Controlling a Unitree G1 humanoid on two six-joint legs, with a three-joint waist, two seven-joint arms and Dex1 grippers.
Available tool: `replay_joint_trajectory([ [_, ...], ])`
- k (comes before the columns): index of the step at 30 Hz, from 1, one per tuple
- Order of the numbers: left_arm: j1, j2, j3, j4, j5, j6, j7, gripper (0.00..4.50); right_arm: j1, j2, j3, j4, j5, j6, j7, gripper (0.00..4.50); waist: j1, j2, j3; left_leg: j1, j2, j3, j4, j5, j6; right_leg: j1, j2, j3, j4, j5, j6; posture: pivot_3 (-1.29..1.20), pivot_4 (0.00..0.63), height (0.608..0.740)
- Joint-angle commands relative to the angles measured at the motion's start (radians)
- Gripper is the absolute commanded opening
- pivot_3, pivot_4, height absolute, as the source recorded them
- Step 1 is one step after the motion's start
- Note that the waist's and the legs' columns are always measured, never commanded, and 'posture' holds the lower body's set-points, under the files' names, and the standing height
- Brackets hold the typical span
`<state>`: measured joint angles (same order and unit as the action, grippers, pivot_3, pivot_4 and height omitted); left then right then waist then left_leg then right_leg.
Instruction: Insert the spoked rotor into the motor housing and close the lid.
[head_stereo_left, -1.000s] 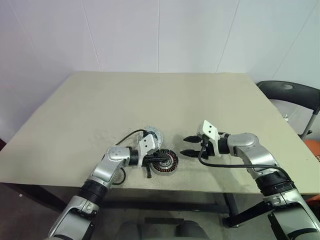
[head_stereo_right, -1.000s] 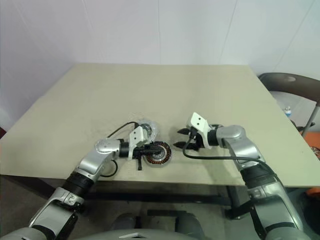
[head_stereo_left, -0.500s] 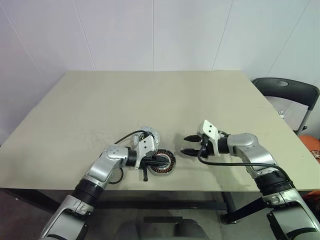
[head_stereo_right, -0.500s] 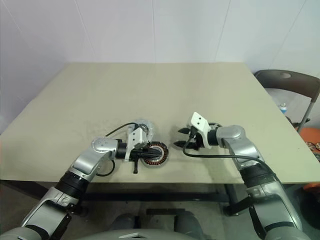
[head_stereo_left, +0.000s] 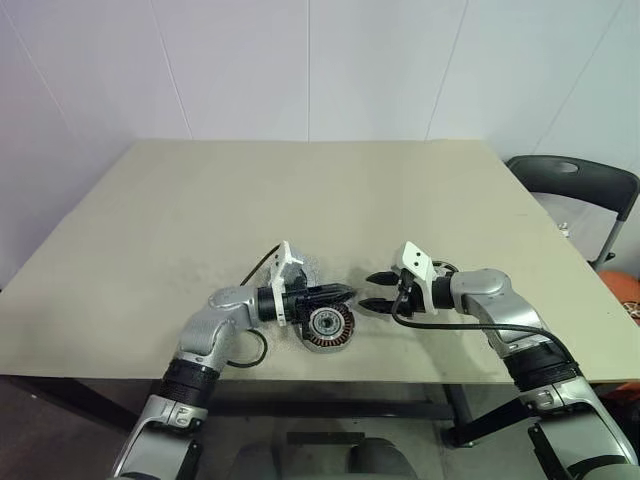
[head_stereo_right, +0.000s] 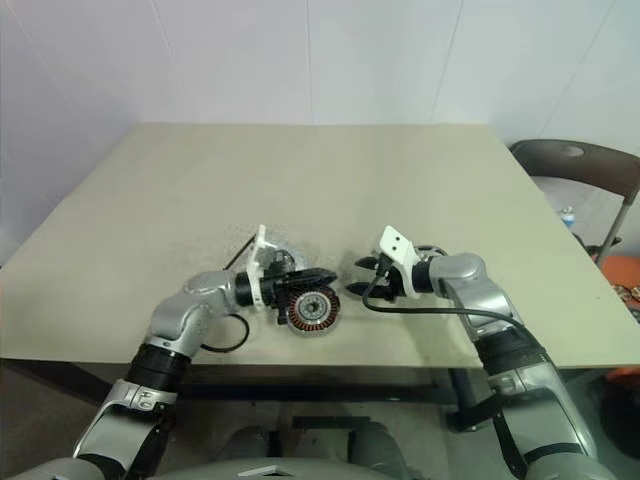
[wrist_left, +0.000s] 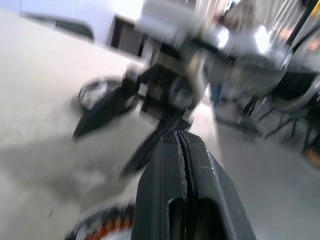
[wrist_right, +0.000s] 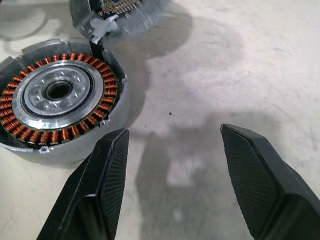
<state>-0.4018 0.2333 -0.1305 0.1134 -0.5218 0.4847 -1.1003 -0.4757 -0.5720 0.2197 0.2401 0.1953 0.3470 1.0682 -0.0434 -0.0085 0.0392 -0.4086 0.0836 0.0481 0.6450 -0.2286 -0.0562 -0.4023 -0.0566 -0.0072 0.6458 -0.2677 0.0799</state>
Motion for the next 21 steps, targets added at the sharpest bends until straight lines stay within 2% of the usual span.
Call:
replay_joint_trajectory([
  [1, -0.019, 0.006, 0.041, -0.037, -0.044, 0.023, 0.01, 0.08, -0.019, -0.002, -0.025, -0.01, 0.0, -0.02, 0.003, 3.07, -0.001, 0.0, 0.0, 0.0, 0.0, 0.0, 0.0, 0.0, 0.0, 0.0, 0.0, 0.0, 0.0, 0.0, 0.0, 0.0, 0.0, 0.74],
  [9, 0.006, 0.083, 0.102, -0.047, -0.007, -0.029, 0.081, 0.08, -0.028, -0.065, -0.064, -0.037, 0.009, -0.007, 0.027, 3.07, 0.001, -0.001, 0.001, 0.0, 0.0, 0.0, 0.001, 0.0, 0.0, 0.0, 0.0, 0.001, 0.0, 0.0, 0.0, 0.0, 0.0, 0.74],
  [15, 0.088, 0.162, 0.262, -0.173, -0.098, 0.006, 0.147, 0.08, -0.031, -0.181, -0.132, 0.008, -0.012, -0.001, 0.014, 3.07, 0.0, -0.002, 0.002, 0.0, 0.0, 0.001, 0.0, 0.0, 0.0, -0.001, 0.0, 0.002, 0.0, 0.0, 0.0, 0.0, 0.0, 0.74],
  [21, 0.166, 0.234, 0.33, -0.302, -0.154, 0.055, 0.19, 0.08, -0.03, -0.233, -0.178, 0.084, -0.044, -0.029, -0.032, 3.07, -0.001, -0.002, 0.003, 0.0, 0.0, 0.001, 0.0, 0.0, 0.0, -0.001, 0.0, 0.002, 0.0, 0.0, 0.0, 0.0, 0.0, 0.74],
])
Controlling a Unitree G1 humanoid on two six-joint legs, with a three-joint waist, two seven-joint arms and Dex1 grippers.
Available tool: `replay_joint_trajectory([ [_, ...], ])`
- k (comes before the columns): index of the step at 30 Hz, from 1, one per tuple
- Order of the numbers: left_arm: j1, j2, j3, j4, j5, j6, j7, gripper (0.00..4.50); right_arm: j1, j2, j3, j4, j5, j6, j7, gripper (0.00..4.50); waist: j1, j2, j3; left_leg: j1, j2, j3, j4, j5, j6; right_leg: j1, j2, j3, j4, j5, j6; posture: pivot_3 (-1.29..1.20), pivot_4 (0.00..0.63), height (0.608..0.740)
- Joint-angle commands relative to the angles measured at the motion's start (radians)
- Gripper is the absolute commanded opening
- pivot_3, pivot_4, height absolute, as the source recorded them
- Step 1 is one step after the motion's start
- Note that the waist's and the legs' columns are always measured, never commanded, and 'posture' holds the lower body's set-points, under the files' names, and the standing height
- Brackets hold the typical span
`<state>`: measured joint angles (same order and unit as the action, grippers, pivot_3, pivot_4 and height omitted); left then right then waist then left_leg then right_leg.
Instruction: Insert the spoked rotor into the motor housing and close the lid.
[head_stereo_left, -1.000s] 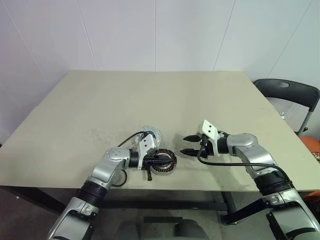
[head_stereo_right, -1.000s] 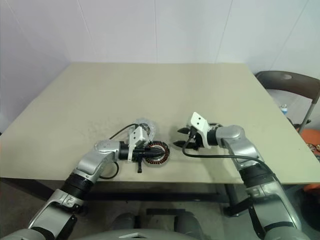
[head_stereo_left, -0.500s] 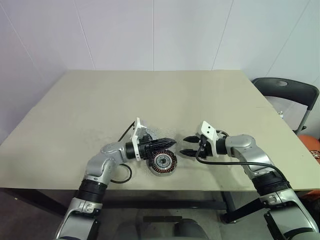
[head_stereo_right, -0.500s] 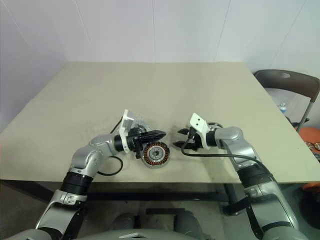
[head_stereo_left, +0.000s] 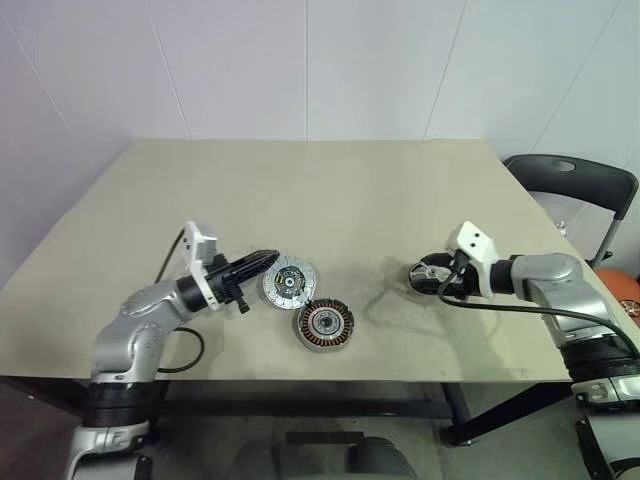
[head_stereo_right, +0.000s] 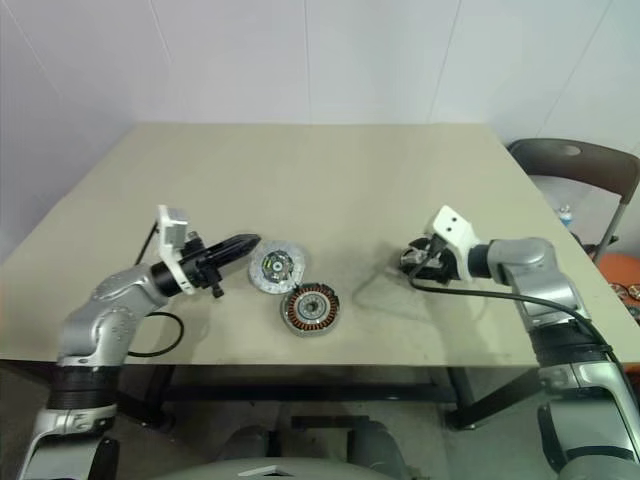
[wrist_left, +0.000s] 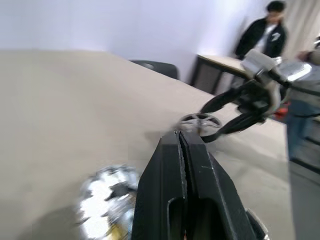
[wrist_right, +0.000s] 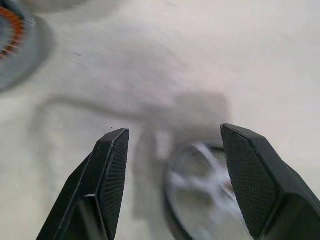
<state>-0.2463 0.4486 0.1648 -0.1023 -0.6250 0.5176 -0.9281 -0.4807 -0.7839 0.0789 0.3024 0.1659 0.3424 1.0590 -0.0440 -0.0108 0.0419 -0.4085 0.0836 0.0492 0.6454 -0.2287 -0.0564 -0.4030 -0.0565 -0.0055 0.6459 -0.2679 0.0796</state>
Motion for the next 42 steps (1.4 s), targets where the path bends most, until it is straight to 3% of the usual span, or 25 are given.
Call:
replay_joint_trajectory([
  [1, 0.022, 0.025, 0.04, -0.106, -0.063, 0.033, 0.021, 0.08, -0.026, -0.025, -0.04, 0.029, -0.018, -0.026, -0.025, 3.07, 0.0, 0.0, 0.0, 0.0, 0.0, 0.0, 0.0, 0.0, 0.0, 0.0, 0.0, 0.0, 0.0, 0.0, 0.0, 0.0, 0.0, 0.74],
  [7, 0.159, 0.051, 0.089, -0.195, -0.161, 0.077, 0.001, 0.08, 0.021, -0.073, -0.054, 0.004, -0.019, 0.0, 0.004, 3.07, 0.0, 0.0, 0.0, 0.0, 0.0, 0.001, -0.001, 0.0, 0.0, 0.0, 0.0, 0.001, 0.0, 0.0, 0.0, 0.0, 0.0, 0.74],
  [16, 0.26, 0.07, 0.104, -0.196, -0.152, 0.049, 0.009, 0.08, -0.008, -0.059, -0.196, 0.113, 0.047, 0.134, -0.116, 3.07, 0.0, 0.0, 0.001, 0.002, 0.0, 0.001, 0.002, 0.0, 0.0, -0.002, -0.001, 0.001, 0.0, 0.0, 0.0, 0.0, 0.0, 0.74],
  [21, 0.253, 0.056, 0.085, -0.198, -0.158, 0.047, 0.028, 0.08, -0.018, -0.01, -0.336, 0.112, 0.209, 0.409, -0.147, 3.07, 0.0, 0.0, 0.001, 0.001, 0.0, 0.001, 0.0, 0.0, 0.0, -0.001, -0.001, 0.001, 0.0, 0.0, 0.0, 0.0, 0.0, 0.74],
  [24, 0.253, 0.046, 0.066, -0.188, -0.152, 0.046, 0.031, 0.08, -0.001, 0.024, -0.476, 0.082, 0.408, 0.705, -0.136, 3.07, 0.001, 0.0, 0.001, 0.0, 0.0, 0.001, -0.001, 0.0, 0.0, -0.001, 0.0, 0.001, 0.0, 0.0, 0.0, 0.0, 0.0, 0.74],
  [27, 0.256, 0.043, 0.058, -0.188, -0.153, 0.044, 0.034, 0.08, 0.024, 0.044, -0.542, 0.072, 0.482, 0.834, -0.166, 3.07, 0.001, 0.0, 0.001, 0.0, 0.0, 0.001, -0.001, 0.0, 0.0, -0.001, 0.0, 0.001, 0.0, 0.0, 0.0, 0.0, 0.0, 0.74],
  [31, 0.251, 0.04, 0.048, -0.192, -0.156, 0.043, 0.037, 0.08, 0.053, 0.068, -0.592, 0.107, 0.518, 0.89, -0.208, 3.07, 0.0, 0.0, 0.001, 0.0, 0.0, 0.001, 0.0, 0.0, 0.0, 0.0, 0.0, 0.001, 0.0, 0.0, 0.0, 0.0, 0.0, 0.74],
  [42, 0.237, 0.038, 0.036, -0.095, -0.127, -0.014, -0.022, 0.08, 0.09, 0.168, -0.542, 0.13, 0.516, 0.881, -0.249, 3.07, -0.001, 0.0, 0.001, 0.0, 0.0, 0.001, 0.0, 0.0, 0.0, -0.001, 0.0, 0.002, 0.0, 0.0, 0.0, 0.0, 0.0, 0.74],
])
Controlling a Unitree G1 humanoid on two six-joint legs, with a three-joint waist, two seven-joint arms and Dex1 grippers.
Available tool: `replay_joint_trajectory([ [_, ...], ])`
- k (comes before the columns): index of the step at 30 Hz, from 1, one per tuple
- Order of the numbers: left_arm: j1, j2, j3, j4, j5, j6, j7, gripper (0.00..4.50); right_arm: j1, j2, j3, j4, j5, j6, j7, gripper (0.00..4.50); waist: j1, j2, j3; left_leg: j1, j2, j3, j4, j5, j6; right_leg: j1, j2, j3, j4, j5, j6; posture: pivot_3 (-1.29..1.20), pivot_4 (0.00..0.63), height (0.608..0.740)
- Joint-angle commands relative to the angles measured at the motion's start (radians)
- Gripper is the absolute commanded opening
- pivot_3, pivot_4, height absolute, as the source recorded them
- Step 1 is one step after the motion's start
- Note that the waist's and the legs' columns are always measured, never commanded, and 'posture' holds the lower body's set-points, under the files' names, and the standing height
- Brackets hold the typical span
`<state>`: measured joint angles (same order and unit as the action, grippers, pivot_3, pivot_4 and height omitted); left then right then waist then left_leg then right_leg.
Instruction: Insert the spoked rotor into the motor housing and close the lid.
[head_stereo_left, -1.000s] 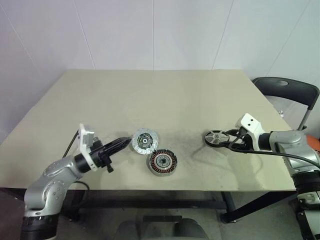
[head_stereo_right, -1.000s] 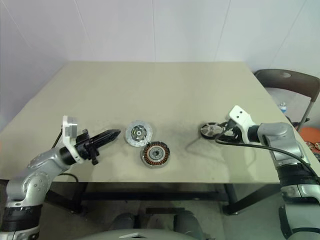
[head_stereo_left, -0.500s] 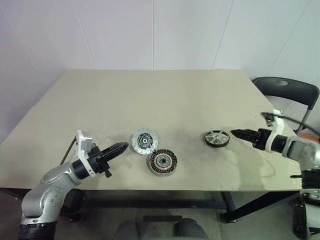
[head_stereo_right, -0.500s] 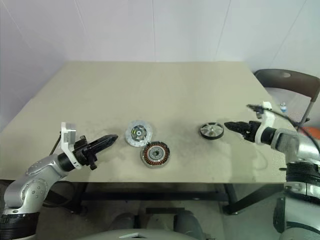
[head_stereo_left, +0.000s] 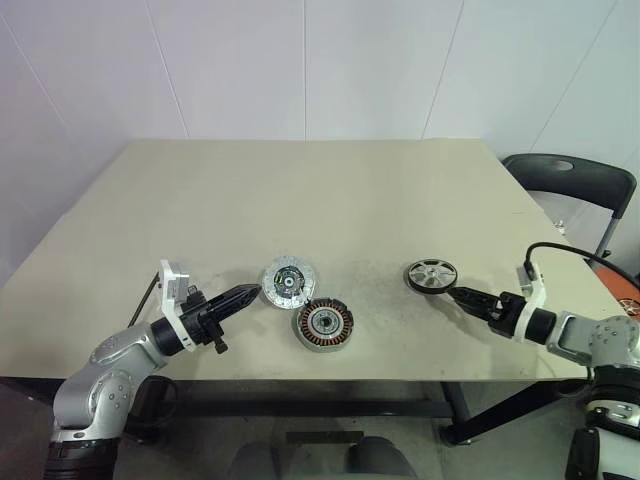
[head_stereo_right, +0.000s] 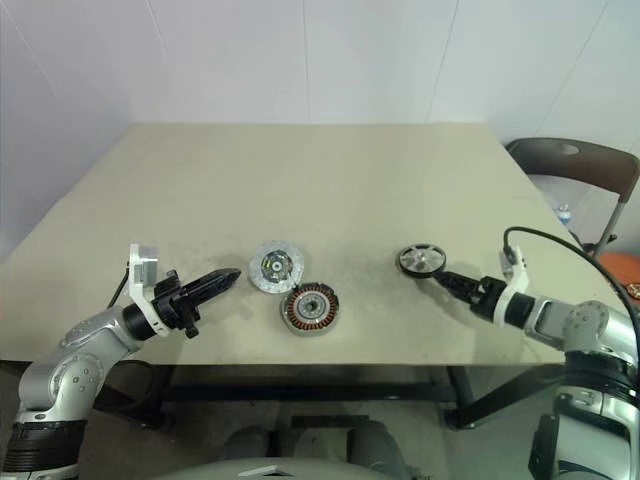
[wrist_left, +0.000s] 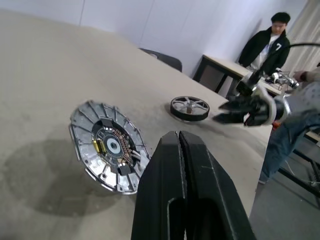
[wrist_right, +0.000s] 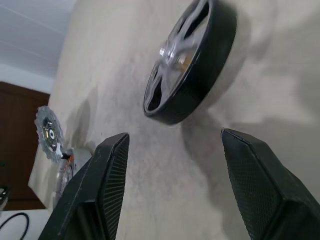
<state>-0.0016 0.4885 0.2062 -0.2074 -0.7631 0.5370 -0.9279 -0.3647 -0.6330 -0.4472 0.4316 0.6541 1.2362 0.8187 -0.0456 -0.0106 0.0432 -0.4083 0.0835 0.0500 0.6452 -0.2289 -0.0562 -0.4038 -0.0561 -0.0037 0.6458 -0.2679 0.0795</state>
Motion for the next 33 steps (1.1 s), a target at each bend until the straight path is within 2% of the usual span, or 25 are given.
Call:
replay_joint_trajectory([
  [1, -0.006, -0.003, -0.007, 0.013, 0.014, -0.039, -0.027, 0.08, -0.033, 0.026, -0.023, 0.006, 0.034, -0.015, -0.012, 3.07, 0.0, 0.0, 0.0, 0.0, 0.0, 0.0, 0.0, 0.0, 0.0, 0.0, 0.0, 0.0, 0.0, 0.0, 0.0, 0.0, 0.0, 0.74],
  [11, 0.005, -0.01, -0.028, 0.004, 0.029, -0.056, -0.028, 0.08, -0.097, 0.09, -0.073, 0.068, 0.06, -0.103, -0.07, 3.07, 0.001, 0.0, 0.0, 0.0, 0.0, 0.0, 0.0, 0.0, 0.0, 0.0, 0.0, 0.0, 0.0, 0.0, 0.0, 0.0, 0.0, 0.74],
  [14, -0.004, -0.009, -0.032, -0.009, 0.029, -0.048, -0.015, 0.0, -0.094, 0.107, -0.066, 0.049, 0.064, -0.13, -0.073, 2.49, 0.0, 0.0, 0.0, 0.0, 0.0, 0.0, -0.001, 0.0, 0.0, 0.0, 0.0, 0.0, 0.0, 0.0, 0.0, 0.0, 0.0, 0.74],
  [20, -0.028, -0.012, -0.048, -0.036, 0.026, -0.025, 0.021, 0.0, -0.088, 0.108, -0.058, 0.04, 0.069, -0.14, -0.065, 0.41, 0.001, 0.0, 0.0, 0.0, 0.0, 0.0, -0.001, 0.0, 0.0, 0.0, 0.0, 0.0, 0.0, 0.0, 0.0, 0.0, 0.0, 0.74],
  [21, -0.032, -0.012, -0.05, -0.039, 0.025, -0.02, 0.026, 0.0, -0.088, 0.108, -0.06, 0.043, 0.069, -0.148, -0.072, 0.29, 0.002, 0.0, 0.0, 0.0, 0.0, 0.0, -0.001, 0.0, 0.0, 0.0, 0.0, 0.0, 0.0, 0.0, 0.0, 0.0, 0.0, 0.74],
  [27, -0.045, -0.014, -0.051, -0.059, 0.006, 0.007, 0.049, 0.0, -0.077, 0.108, -0.094, 0.025, 0.13, -0.138, -0.045, 0.29, 0.001, 0.0, 0.0, 0.0, 0.0, 0.0, -0.001, 0.0, 0.0, 0.0, 0.0, 0.0, 0.0, 0.0, 0.0, 0.0, 0.0, 0.74],
  [33, -0.027, -0.004, -0.039, -0.07, -0.021, 0.038, 0.055, 0.0, -0.052, 0.133, -0.163, -0.114, 0.336, -0.024, 0.018, 0.29, 0.001, 0.001, 0.0, -0.001, 0.0, 0.0, -0.001, 0.0, 0.0, 0.0, 0.0, 0.0, 0.0, 0.0, 0.0, 0.0, 0.0, 0.74],
])
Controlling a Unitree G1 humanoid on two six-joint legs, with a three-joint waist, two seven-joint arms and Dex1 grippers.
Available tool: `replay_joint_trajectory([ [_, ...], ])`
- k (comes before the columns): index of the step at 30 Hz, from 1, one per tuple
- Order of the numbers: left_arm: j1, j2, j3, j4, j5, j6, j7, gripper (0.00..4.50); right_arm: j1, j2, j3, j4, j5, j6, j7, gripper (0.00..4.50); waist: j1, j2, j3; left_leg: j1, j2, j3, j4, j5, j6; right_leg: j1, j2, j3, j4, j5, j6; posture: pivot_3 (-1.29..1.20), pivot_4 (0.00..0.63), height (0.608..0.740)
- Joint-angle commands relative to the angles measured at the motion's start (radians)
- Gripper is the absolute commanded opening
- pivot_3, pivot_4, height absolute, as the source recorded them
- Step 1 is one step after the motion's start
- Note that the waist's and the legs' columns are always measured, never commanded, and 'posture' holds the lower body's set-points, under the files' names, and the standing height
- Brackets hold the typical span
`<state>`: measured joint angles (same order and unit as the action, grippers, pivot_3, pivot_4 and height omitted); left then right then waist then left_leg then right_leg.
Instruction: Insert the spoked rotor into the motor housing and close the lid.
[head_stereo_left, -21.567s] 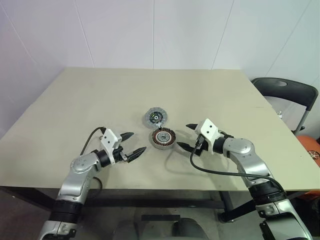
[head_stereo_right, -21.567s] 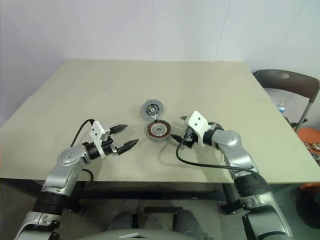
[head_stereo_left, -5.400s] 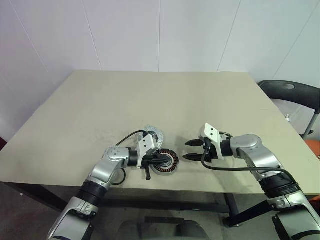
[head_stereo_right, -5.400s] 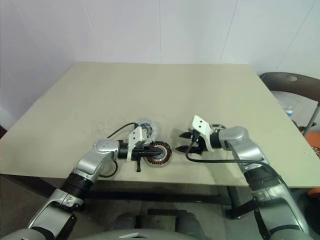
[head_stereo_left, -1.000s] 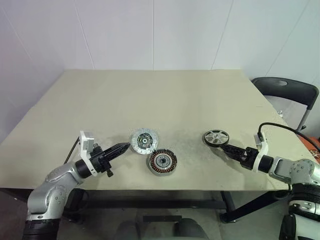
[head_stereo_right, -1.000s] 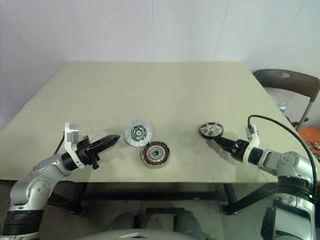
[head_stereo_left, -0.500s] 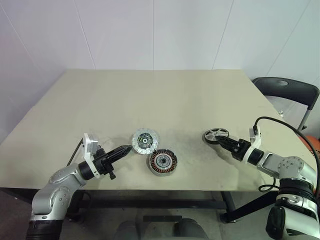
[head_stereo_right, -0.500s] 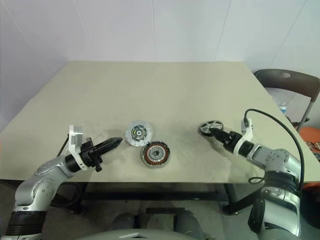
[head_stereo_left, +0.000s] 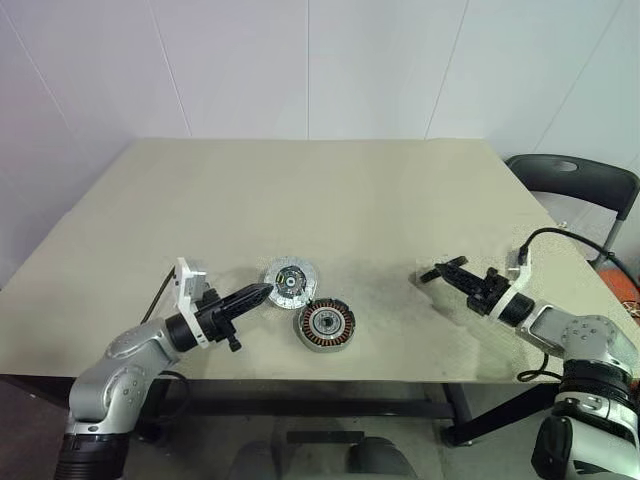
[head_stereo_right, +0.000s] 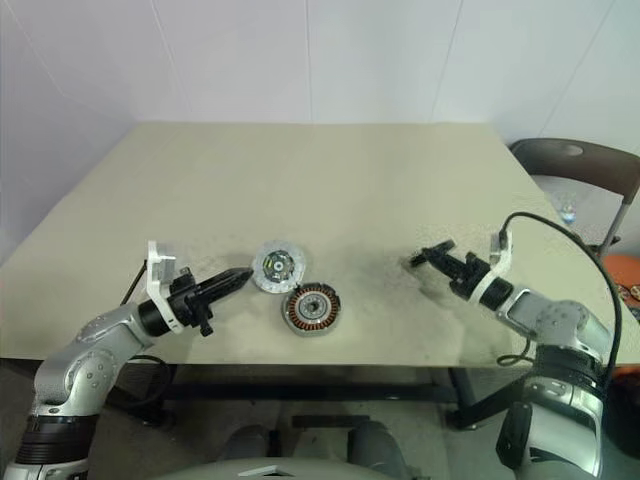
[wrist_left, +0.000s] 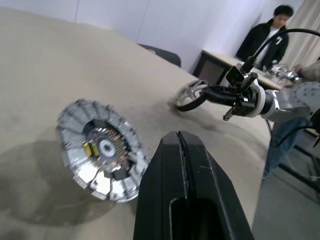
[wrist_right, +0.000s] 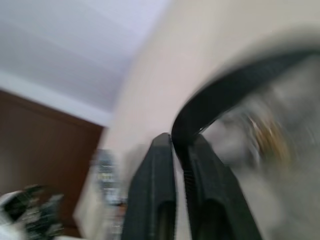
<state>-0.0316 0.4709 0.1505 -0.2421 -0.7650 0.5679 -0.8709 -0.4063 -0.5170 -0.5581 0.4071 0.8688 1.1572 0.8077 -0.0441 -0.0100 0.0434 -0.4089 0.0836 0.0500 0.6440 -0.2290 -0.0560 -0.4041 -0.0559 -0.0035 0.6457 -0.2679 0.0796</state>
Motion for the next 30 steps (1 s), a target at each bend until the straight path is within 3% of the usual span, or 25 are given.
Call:
replay_joint_trajectory([
  [1, 0.007, 0.014, 0.017, -0.037, -0.02, 0.008, -0.002, 0.0, -0.008, 0.027, -0.061, -0.116, 0.16, 0.082, 0.025, 0.29, -0.003, 0.0, 0.0, 0.0, 0.0, 0.0, 0.0, 0.0, 0.0, 0.0, 0.0, 0.0, 0.0, 0.0, 0.0, 0.0, 0.0, 0.74],
  [4, 0.008, 0.015, 0.019, -0.041, -0.024, 0.013, 0.003, 0.0, 0.009, 0.08, -0.045, -0.204, 0.245, 0.151, -0.008, 0.29, -0.003, 0.0, 0.0, 0.0, 0.001, 0.0, 0.0, 0.0, 0.0, 0.0, 0.001, 0.0, 0.0, 0.0, 0.0, 0.0, 0.0, 0.74],
  [10, 0.005, 0.019, 0.019, -0.057, -0.032, 0.026, 0.015, 0.0, 0.034, 0.149, 0.006, -0.264, 0.264, 0.143, -0.076, 0.29, 0.001, 0.0, 0.0, 0.0, 0.001, 0.0, 0.0, 0.0, 0.0, -0.001, 0.0, 0.0, -0.001, 0.0, 0.0, 0.0, 0.0, 0.74],
  [21, 0.016, 0.023, 0.012, -0.079, -0.025, 0.03, 0.033, 0.0, 0.13, 0.105, 0.106, -0.243, 0.203, 0.09, -0.038, 0.14, -0.001, 0.001, 0.001, -0.001, 0.0, 0.0, -0.001, 0.0, 0.0, -0.001, 0.0, 0.0, -0.001, 0.0, 0.0, 0.0, 0.0, 0.74],
  [30, -0.007, 0.019, -0.01, -0.011, 0.014, -0.007, 0.01, 0.0, 0.226, -0.003, 0.219, -0.189, 0.079, 0.017, 0.07, 0.14, 0.0, 0.0, 0.0, 0.001, 0.0, 0.0, -0.001, 0.0, 0.0, -0.001, 0.0, 0.0, -0.003, 0.0, 0.0, 0.0, 0.0, 0.74],
])
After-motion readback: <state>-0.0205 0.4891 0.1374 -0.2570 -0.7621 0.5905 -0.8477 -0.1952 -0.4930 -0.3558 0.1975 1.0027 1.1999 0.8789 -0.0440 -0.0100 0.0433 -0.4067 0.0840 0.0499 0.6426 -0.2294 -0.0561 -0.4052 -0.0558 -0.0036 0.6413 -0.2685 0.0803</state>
